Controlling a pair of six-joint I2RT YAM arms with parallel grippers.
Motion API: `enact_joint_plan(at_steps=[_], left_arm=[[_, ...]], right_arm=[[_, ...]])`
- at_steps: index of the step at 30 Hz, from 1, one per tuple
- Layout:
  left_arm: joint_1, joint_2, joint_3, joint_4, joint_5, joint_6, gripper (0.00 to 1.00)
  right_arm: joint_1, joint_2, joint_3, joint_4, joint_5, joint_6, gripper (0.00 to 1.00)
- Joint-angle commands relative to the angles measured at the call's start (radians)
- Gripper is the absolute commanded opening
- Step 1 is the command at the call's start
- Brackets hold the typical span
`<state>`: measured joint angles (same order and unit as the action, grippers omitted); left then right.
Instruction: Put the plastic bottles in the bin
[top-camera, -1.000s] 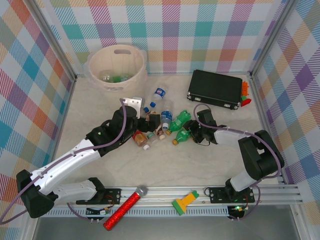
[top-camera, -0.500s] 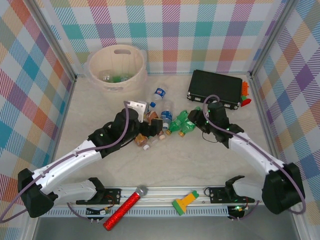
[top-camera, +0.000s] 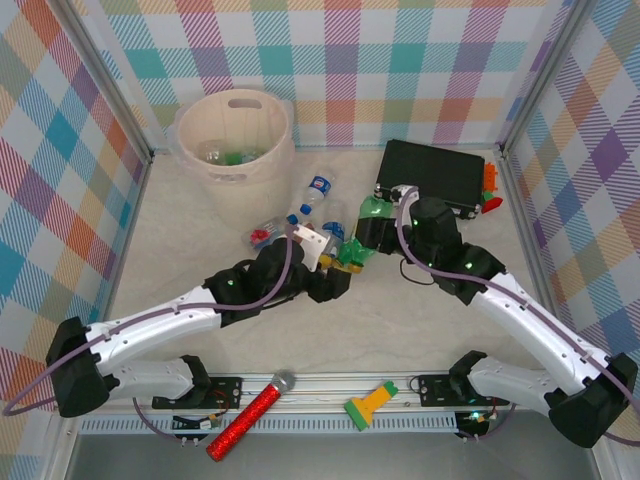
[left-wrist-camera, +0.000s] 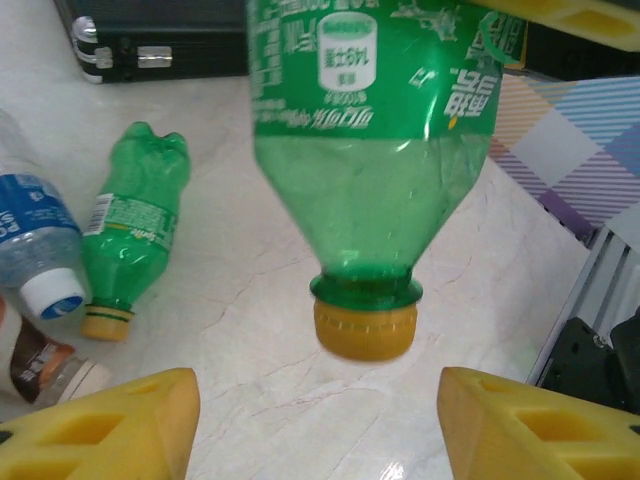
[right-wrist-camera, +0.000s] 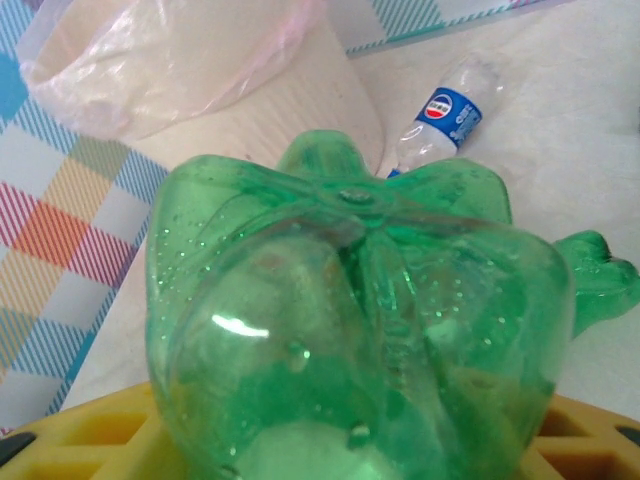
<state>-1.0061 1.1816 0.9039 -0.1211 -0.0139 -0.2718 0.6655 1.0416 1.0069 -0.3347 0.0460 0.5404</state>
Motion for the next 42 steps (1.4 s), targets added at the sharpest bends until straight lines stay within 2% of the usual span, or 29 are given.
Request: enact_joint_plan(at_steps=[1, 12, 19, 26, 31, 37, 42], left_arm=[[-0.019, 0.035, 0.011, 0.044, 0.015, 0.007, 0.62], [-0.023, 0.089, 0.026, 0.114, 0.040, -0.008, 0.53], [-0.028, 0.105, 0.026, 0.124, 0.074, -0.012, 0.53], [-0.027, 0.130, 0.042, 0.130, 0.068, -0.014, 0.40], [-0.028, 0.149, 0.041, 0.136, 0.073, -0.020, 0.42], [-0.029, 0.144, 0.044, 0.142, 0.063, -0.027, 0.14], [-0.029, 0.116, 0.041, 0.129, 0.055, -0.029, 0.08]], right_arm=[[0.027, 0.001, 0.037, -0.024, 0.027, -0.041, 0.56], [0.081, -0.005, 0.056, -0.023, 0.032, -0.025, 0.56], [0.082, -0.013, 0.049, -0.015, 0.032, -0.021, 0.56], [0.084, -0.017, 0.044, -0.007, 0.014, -0.011, 0.56], [0.083, -0.039, 0.028, 0.001, 0.019, -0.005, 0.56], [0.083, -0.050, 0.021, -0.004, 0.026, -0.005, 0.60], [0.083, -0.071, -0.001, -0.001, 0.074, 0.001, 0.73]])
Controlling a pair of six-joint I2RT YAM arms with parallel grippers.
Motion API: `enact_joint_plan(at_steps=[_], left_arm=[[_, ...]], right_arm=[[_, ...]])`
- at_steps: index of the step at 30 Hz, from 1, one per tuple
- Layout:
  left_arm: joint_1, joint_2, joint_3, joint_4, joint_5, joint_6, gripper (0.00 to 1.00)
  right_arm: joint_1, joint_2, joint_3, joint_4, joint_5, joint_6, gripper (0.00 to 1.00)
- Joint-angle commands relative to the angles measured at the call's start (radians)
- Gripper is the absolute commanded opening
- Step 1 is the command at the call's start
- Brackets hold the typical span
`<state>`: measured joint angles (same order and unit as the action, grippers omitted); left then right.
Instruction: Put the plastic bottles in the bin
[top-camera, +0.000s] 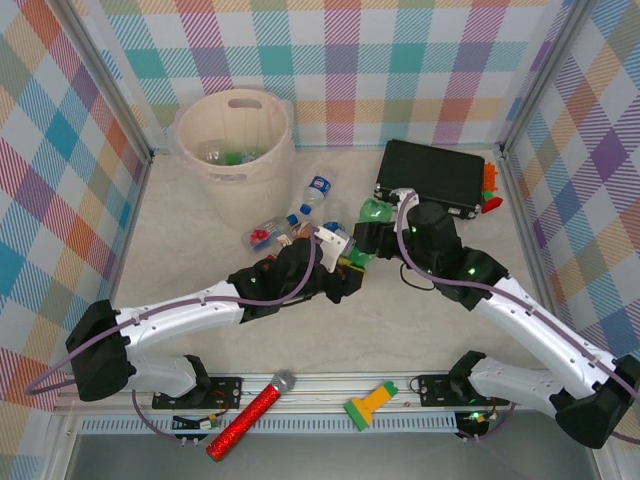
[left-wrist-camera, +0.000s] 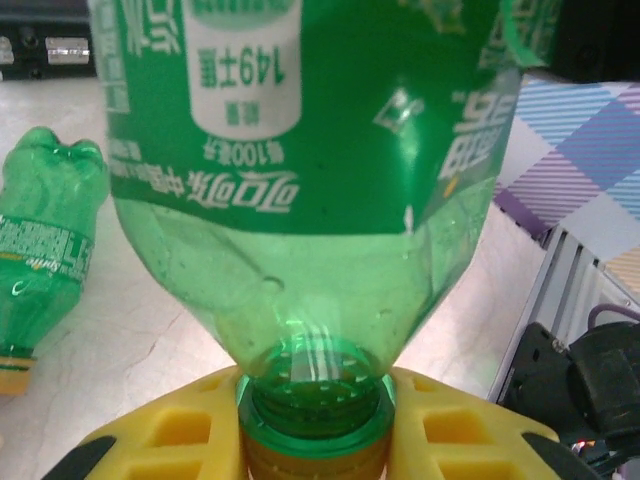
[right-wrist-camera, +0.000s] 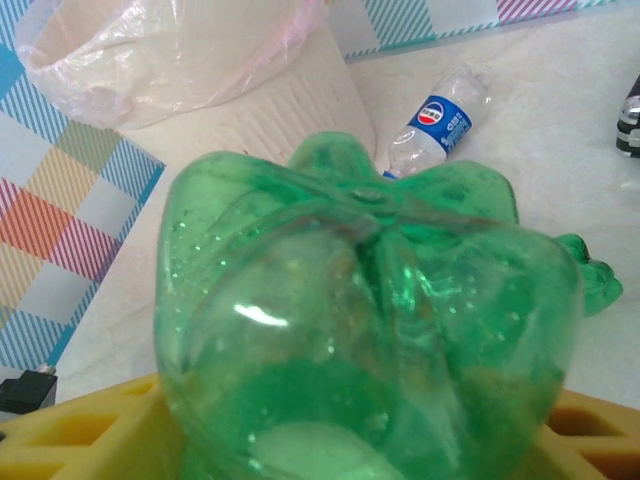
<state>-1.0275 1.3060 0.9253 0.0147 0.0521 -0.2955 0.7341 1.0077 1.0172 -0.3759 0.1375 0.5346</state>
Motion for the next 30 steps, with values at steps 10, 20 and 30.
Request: enact_joint_plan(at_steps=[10, 20, 30], left_arm=[[-0.008, -0.042, 0.015, -0.052, -0.079, -0.010, 0.05], [-0.006, -0.043, 0.033, -0.120, -0.160, -0.003, 0.04], [0.039, -0.093, 0.140, -0.279, -0.275, 0.044, 0.02]], right_arm=[[0.001, -0.098, -0.027, -0.027, 0.153, 0.014, 0.99], [-0.013, -0.229, -0.091, 0.000, 0.155, -0.016, 0.99], [-0.015, -0.307, -0.141, 0.017, 0.139, -0.051, 0.99]])
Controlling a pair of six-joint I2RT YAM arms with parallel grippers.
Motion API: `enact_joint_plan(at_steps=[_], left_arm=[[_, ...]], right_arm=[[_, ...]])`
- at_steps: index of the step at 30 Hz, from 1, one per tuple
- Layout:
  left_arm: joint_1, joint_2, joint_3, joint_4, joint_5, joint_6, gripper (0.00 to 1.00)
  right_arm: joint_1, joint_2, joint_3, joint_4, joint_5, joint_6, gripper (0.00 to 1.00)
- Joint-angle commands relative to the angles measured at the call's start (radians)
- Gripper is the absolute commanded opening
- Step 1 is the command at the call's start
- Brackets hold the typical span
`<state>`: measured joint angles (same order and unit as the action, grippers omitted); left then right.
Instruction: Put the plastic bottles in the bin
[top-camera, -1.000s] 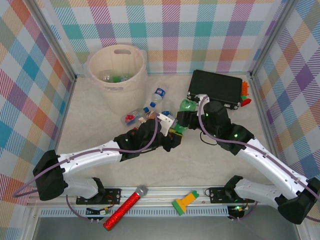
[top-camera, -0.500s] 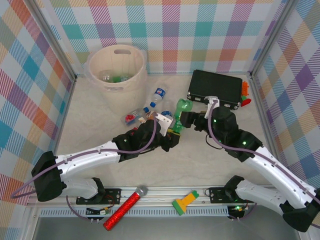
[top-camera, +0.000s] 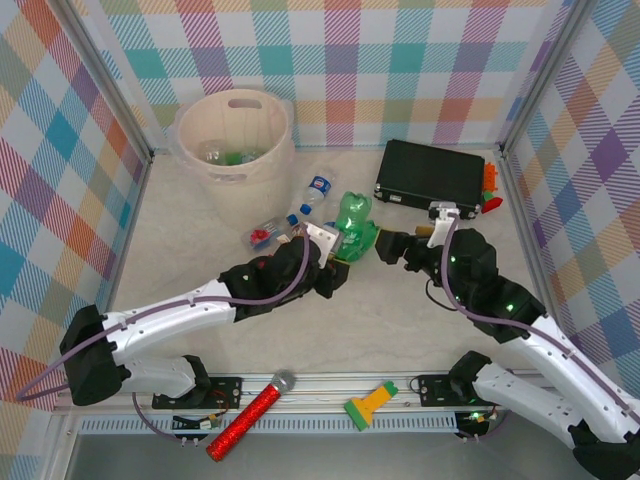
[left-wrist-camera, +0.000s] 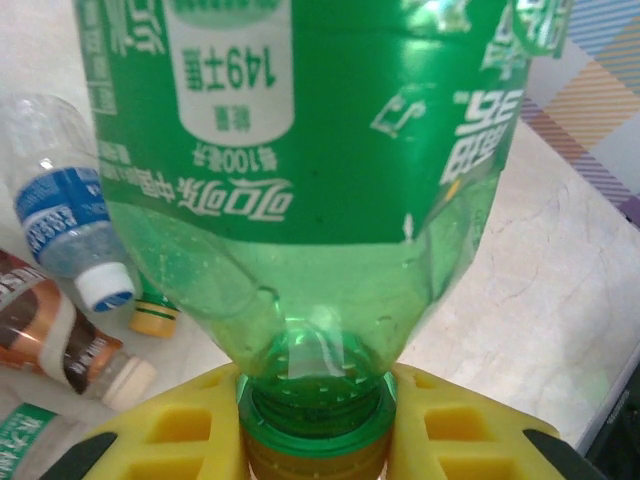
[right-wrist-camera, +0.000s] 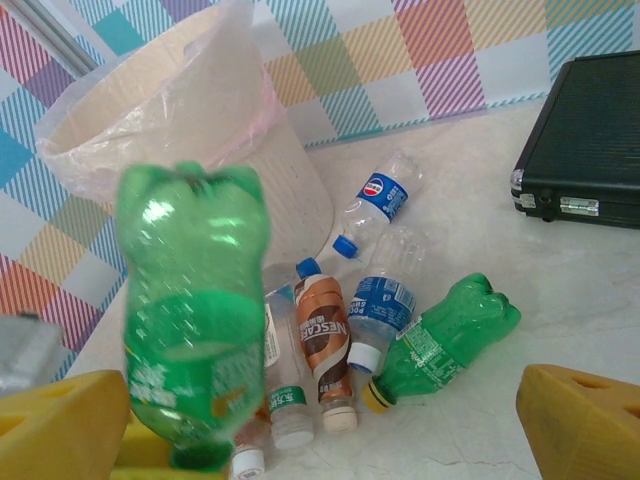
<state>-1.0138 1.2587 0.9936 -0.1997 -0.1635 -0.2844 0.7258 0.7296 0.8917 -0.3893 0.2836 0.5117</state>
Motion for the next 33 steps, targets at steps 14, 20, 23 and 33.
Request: enact_joint_plan(at_steps=[14, 20, 23, 33], left_arm=[[0.382, -0.031, 0.440, -0.420, -0.147, 0.059, 0.03], [0.584, 0.053, 0.594, -0.481, -0.070, 0.032, 0.03], [0.658, 0.112, 0.669, -0.504, -0.048, 0.022, 0.04], [0.808, 0.304, 0.804, -0.551, 0.030, -0.026, 0.04]], right_arm=[[-0.005, -0.049, -0.035, 0.061, -0.162, -0.049, 0.99], [-0.005, -0.031, -0.013, 0.075, -0.266, -0.062, 0.99], [-0.005, -0.029, -0.012, 0.076, -0.279, -0.060, 0.99], [-0.005, -0.057, -0.007, 0.046, -0.270, -0.053, 0.99]])
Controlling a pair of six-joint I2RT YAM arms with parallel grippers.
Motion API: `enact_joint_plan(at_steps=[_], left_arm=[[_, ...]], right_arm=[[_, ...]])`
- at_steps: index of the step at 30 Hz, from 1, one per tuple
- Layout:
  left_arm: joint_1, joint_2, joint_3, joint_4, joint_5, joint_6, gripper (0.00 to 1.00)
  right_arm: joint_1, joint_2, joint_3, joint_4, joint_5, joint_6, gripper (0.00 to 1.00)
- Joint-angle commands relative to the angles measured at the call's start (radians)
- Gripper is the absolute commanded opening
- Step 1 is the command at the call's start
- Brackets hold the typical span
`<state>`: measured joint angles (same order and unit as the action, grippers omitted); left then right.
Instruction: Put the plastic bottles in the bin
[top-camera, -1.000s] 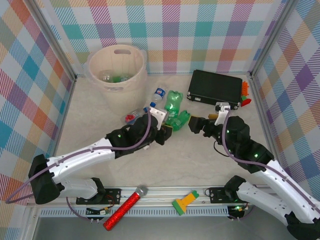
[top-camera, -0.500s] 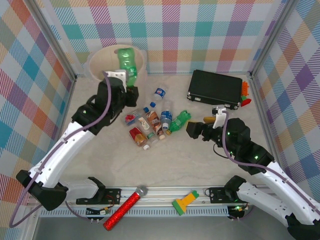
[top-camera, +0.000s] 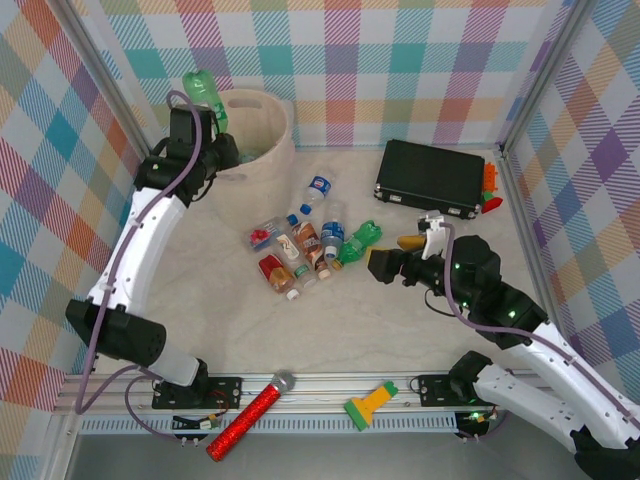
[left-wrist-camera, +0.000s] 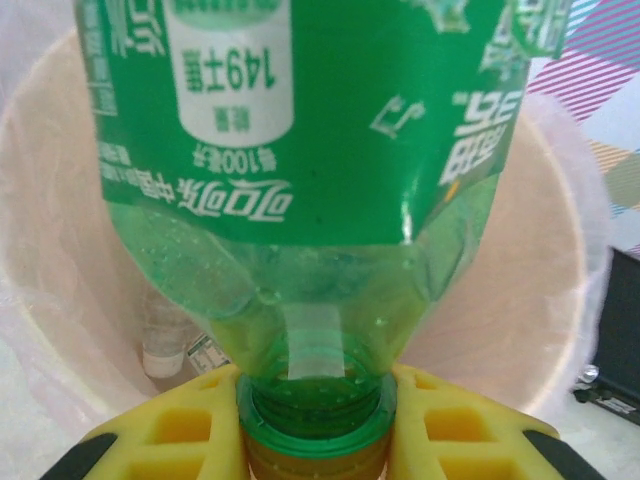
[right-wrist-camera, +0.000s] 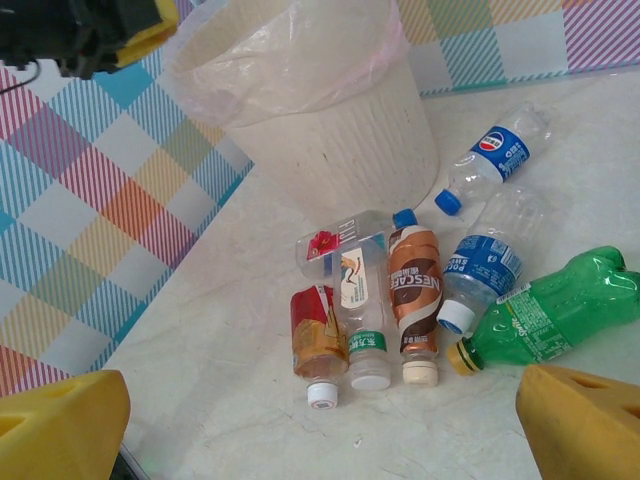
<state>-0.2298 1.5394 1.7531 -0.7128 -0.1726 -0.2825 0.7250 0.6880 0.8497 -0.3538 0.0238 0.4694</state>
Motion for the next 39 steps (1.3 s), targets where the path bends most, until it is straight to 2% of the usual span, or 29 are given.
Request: enact_joint_plan(at_steps=[1, 7, 11, 13, 15, 17, 25, 28, 33, 39], left_arm=[[0.033, 0.034, 0.052, -0.041, 0.042, -0.035, 0.04], [0.067, 0.056, 0.057, -0.039, 0.077, -0.070, 0.06], [0.069, 0.044, 0.058, -0.039, 0.086, -0.067, 0.26], [0.069, 0.032, 0.058, -0.037, 0.090, -0.064, 0.45], [0.068, 0.023, 0.059, -0.036, 0.093, -0.065, 0.53], [0.069, 0.015, 0.059, -0.034, 0.098, -0.066, 0.66], [0.069, -0.020, 0.050, -0.021, 0.121, -0.078, 0.88], [0.068, -0.041, 0.029, -0.001, 0.157, -0.091, 1.00], [0.049, -0.085, -0.028, 0.040, 0.196, -0.108, 1.00], [-0.019, -0.154, -0.124, 0.088, 0.192, -0.104, 0.99]], right_arm=[[-0.004, -0.019, 0.037, 0.007, -0.008, -0.011, 0.99], [-0.004, -0.022, 0.032, 0.010, -0.009, 0.000, 0.99], [-0.004, -0.015, 0.032, 0.014, -0.011, 0.005, 0.99], [-0.004, -0.011, 0.029, 0.019, -0.013, 0.008, 0.99], [-0.004, -0.007, 0.030, 0.023, -0.015, 0.009, 0.99], [-0.004, 0.000, 0.031, 0.026, -0.016, 0.008, 0.99], [-0.004, 0.011, 0.032, 0.033, -0.016, 0.015, 0.99], [-0.004, 0.017, 0.031, 0.034, -0.014, 0.017, 0.99], [-0.004, 0.050, 0.032, 0.027, -0.001, 0.027, 0.99], [-0.004, 0.117, 0.028, 0.018, 0.046, 0.058, 0.99]])
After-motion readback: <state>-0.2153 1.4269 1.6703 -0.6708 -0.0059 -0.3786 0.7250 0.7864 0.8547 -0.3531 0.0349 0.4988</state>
